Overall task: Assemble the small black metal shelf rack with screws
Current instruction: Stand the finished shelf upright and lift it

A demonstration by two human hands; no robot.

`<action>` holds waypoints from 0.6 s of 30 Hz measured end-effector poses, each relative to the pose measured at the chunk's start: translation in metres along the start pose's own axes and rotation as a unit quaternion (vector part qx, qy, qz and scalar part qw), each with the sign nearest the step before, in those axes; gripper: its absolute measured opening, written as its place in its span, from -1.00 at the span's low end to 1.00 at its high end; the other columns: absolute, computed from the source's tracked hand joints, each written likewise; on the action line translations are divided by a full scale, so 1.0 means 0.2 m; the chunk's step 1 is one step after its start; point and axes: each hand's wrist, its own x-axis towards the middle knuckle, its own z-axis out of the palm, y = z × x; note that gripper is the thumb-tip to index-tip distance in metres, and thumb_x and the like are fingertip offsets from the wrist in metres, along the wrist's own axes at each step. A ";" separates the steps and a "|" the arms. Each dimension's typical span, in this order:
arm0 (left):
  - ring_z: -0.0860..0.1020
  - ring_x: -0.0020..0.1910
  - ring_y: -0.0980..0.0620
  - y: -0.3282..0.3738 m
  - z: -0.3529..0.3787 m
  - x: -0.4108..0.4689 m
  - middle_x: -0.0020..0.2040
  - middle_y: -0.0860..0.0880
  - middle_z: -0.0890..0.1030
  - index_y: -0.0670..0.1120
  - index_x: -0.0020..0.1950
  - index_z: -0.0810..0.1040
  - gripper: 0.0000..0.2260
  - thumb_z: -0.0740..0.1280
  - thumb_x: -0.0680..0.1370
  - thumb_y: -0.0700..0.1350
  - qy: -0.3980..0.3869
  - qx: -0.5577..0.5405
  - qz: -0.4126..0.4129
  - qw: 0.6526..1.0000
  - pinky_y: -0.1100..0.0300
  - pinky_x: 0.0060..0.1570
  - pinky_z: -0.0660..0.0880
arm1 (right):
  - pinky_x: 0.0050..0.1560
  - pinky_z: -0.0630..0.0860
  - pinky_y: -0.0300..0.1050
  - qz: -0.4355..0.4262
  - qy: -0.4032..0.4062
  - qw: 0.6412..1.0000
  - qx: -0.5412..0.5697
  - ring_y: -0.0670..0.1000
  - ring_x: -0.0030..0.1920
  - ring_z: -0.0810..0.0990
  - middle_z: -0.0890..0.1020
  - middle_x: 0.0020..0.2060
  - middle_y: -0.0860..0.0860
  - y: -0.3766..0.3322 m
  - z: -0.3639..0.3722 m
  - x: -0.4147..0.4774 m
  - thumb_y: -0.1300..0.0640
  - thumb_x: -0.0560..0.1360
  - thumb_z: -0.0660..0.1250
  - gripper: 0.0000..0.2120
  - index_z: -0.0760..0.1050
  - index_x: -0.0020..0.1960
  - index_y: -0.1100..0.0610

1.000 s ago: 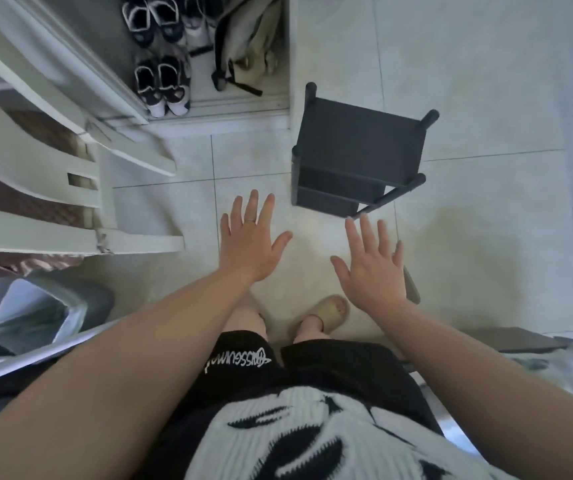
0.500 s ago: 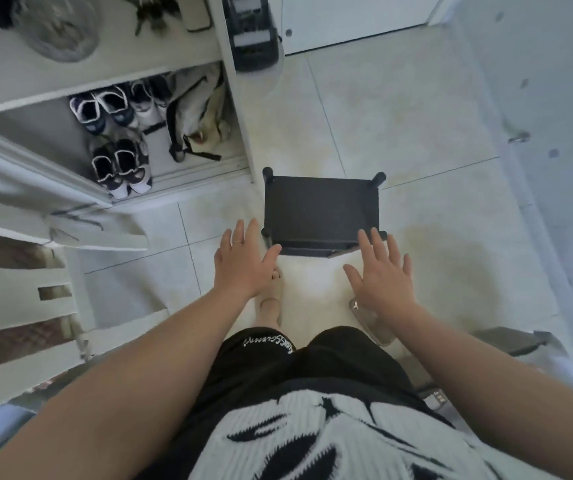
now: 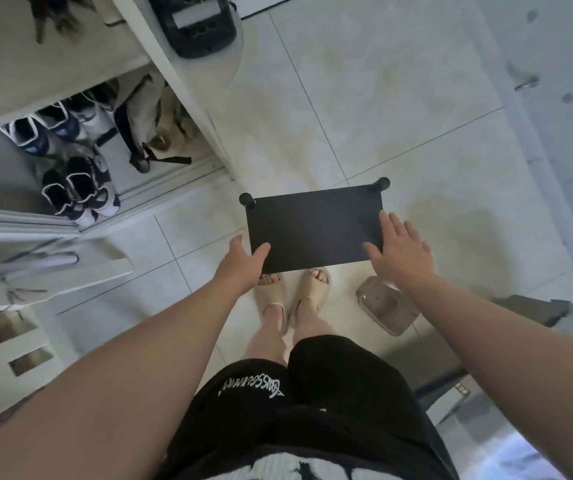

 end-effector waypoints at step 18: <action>0.60 0.06 0.00 0.38 -0.06 0.06 0.21 -0.04 0.53 0.01 0.27 0.28 -0.49 0.50 0.49 0.03 0.045 -0.164 -0.002 0.985 0.03 0.11 0.60 | 0.22 0.58 0.10 0.080 -0.034 0.878 0.470 0.16 0.17 0.60 0.55 0.25 0.10 0.10 -0.26 0.33 0.18 0.61 0.34 -0.47 0.27 0.53 0.14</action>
